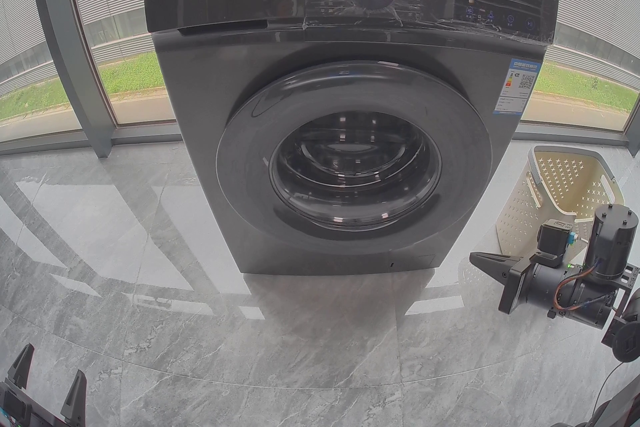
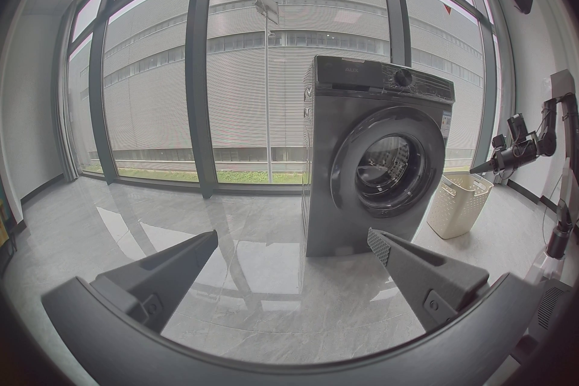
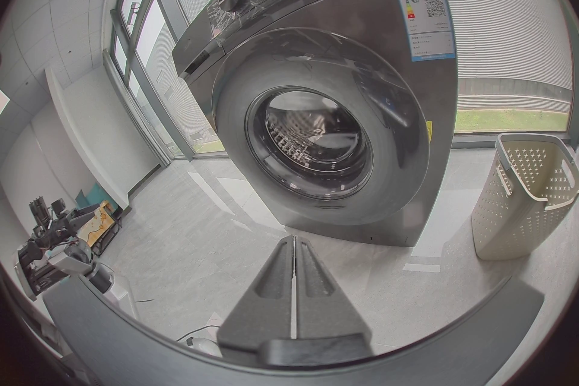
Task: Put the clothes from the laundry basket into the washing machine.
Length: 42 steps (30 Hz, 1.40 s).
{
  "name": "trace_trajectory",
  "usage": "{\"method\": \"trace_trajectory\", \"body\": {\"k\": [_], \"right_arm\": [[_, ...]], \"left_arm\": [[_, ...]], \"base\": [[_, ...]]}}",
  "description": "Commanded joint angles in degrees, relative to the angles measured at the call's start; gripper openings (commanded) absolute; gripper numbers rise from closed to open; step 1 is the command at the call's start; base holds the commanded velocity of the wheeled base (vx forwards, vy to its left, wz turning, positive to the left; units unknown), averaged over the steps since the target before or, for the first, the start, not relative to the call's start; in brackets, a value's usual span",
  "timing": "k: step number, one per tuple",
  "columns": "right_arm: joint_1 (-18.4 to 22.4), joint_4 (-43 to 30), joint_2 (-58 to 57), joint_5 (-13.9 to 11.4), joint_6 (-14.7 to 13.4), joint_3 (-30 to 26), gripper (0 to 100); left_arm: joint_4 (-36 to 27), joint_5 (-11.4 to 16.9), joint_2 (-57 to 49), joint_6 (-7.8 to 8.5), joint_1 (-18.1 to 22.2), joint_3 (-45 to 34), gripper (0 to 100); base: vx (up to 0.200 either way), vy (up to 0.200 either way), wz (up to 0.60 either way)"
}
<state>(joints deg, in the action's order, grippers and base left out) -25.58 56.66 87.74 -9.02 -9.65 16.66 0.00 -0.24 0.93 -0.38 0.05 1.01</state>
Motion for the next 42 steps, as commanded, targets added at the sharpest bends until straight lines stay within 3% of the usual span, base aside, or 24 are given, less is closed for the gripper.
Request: {"method": "trace_trajectory", "body": {"k": [1, 6, 23, 27, 34, 42], "right_arm": [[-2.37, 0.12, -0.72, -0.12, -0.36, -0.67, 0], [-4.04, 0.2, -0.81, -0.12, -0.72, -0.67, 0], [-3.08, 3.98, 0.24, 0.76, -0.63, 2.06, 0], [-1.14, 6.27, 2.44, 2.96, -0.72, 5.04, 0], [1.58, 12.95, 5.87, 4.45, -0.45, 7.15, 0], [1.67, 13.04, 5.6, 4.63, -0.45, 6.8, 0]], "left_arm": [[0.0, -0.02, -0.84, 0.11, 0.04, -1.01, 100], [0.0, -0.02, -0.84, 0.2, 0.04, -1.01, 100], [0.0, -0.02, -0.84, -0.06, 0.04, -1.01, 100], [0.0, -0.02, -0.84, 0.03, 0.04, -1.01, 100], [0.0, 0.07, -0.84, 0.11, 0.04, -1.01, 100], [0.0, 0.07, -0.84, 0.11, 0.04, -1.01, 100]], "base": [[0.0, 0.0, 0.0], [0.16, 0.0, 0.0], [0.2, 0.0, 0.0], [0.0, 0.0, 0.0], [0.0, 0.0, 0.0], [0.0, 0.0, 0.0]]}}
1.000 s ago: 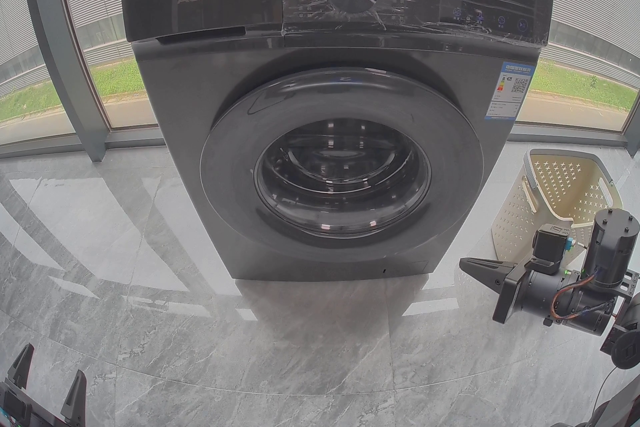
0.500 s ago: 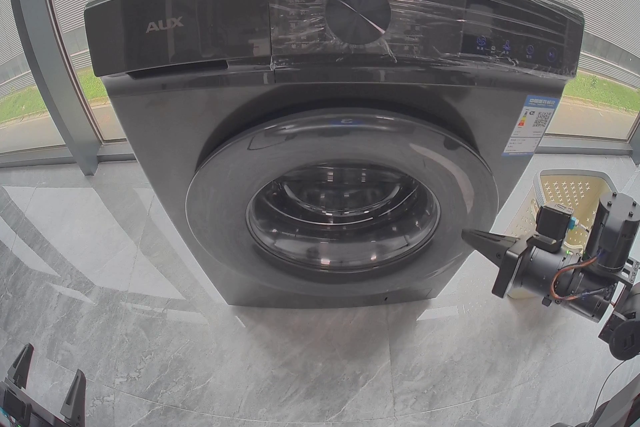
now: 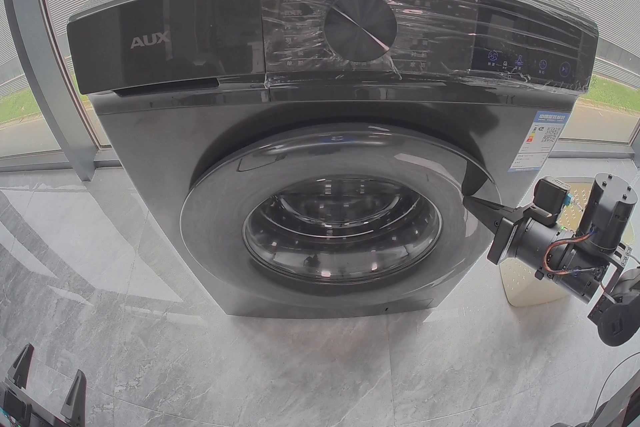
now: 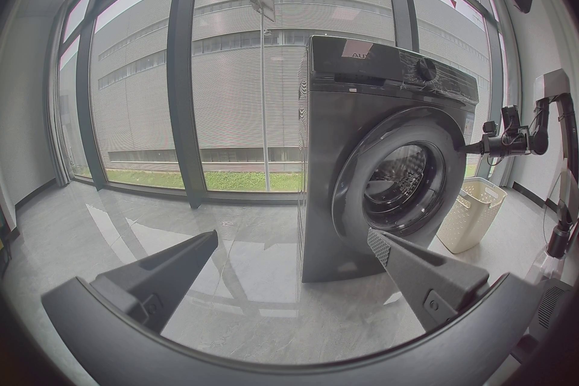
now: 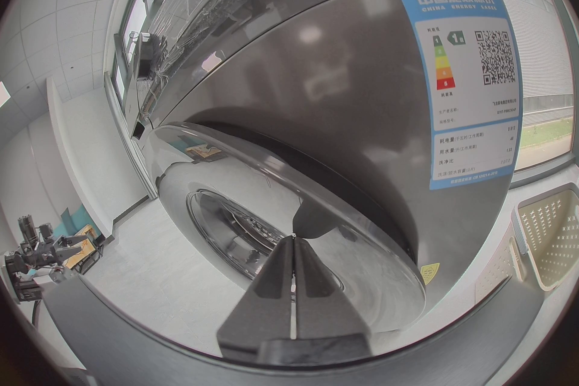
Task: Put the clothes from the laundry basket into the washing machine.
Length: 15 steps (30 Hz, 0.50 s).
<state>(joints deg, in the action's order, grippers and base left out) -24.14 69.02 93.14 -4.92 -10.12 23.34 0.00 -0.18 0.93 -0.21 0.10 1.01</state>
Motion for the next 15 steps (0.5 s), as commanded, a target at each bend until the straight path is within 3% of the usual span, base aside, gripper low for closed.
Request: {"method": "trace_trajectory", "body": {"k": [1, 5, 8, 15], "right_arm": [[0.23, 0.67, 0.2, 0.53, 0.01, 0.12, 0], [0.23, 0.85, 0.2, 0.44, 0.01, -0.05, 0], [0.23, 1.11, 0.2, 0.44, 0.01, 0.03, 0], [0.14, 1.47, 0.03, 0.88, 0.01, -0.14, 0]], "left_arm": [[0.0, 0.01, -0.84, -0.06, -0.01, -1.01, 100], [0.0, 0.01, -0.84, 0.12, -0.01, -1.01, 100], [0.0, 0.01, -0.84, -0.06, -0.01, -1.01, 100], [0.0, 0.01, -0.84, -0.14, -0.01, -1.01, 100]], "base": [[0.0, 0.0, 0.0], [0.0, 0.0, 0.0], [0.2, 0.0, 0.0], [0.0, 0.0, 0.0]]}}
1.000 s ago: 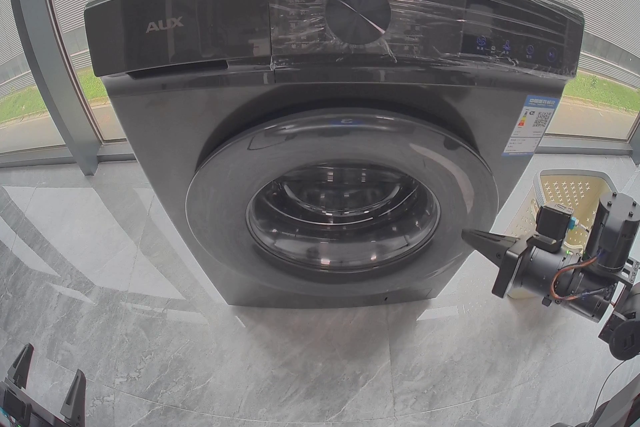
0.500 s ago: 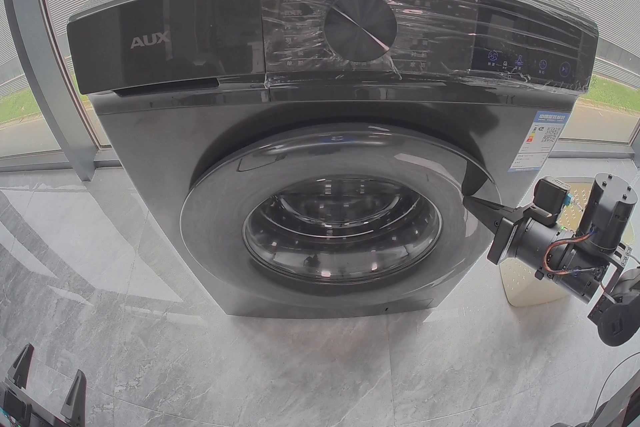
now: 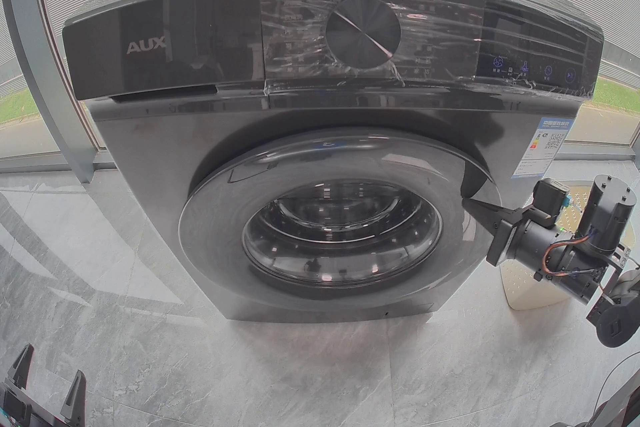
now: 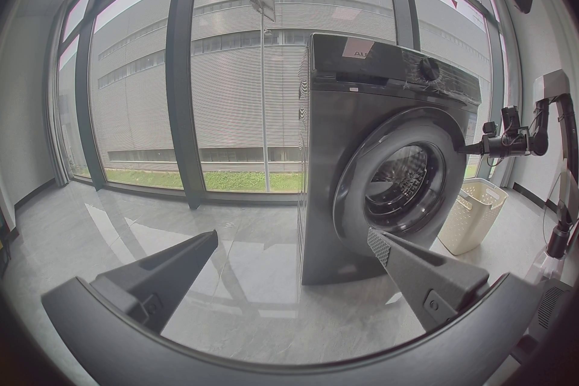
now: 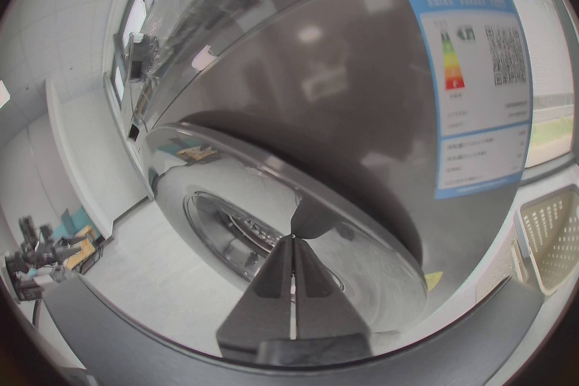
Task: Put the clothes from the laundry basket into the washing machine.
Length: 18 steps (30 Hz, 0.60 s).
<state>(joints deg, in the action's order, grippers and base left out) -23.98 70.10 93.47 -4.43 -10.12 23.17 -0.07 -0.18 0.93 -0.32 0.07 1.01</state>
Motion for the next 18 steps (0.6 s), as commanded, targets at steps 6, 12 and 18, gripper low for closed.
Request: {"method": "trace_trajectory", "body": {"k": [6, 12, 18], "right_arm": [[-0.54, 0.39, -0.56, 0.91, 0.01, -0.59, 0], [-1.25, 0.39, -2.23, 0.38, 0.45, -3.49, 0], [-6.52, -0.93, -12.34, -2.08, 0.71, -9.64, 0]], "left_arm": [[0.07, 0.01, -0.84, -0.03, 0.01, -1.01, 100], [0.07, -0.08, -0.84, -0.12, 0.01, -1.01, 100], [0.07, -0.08, -0.84, -0.12, 0.01, -1.01, 100]], "base": [[0.0, 0.0, 0.0], [0.0, 0.0, 0.0], [0.0, 0.0, 0.0]]}}
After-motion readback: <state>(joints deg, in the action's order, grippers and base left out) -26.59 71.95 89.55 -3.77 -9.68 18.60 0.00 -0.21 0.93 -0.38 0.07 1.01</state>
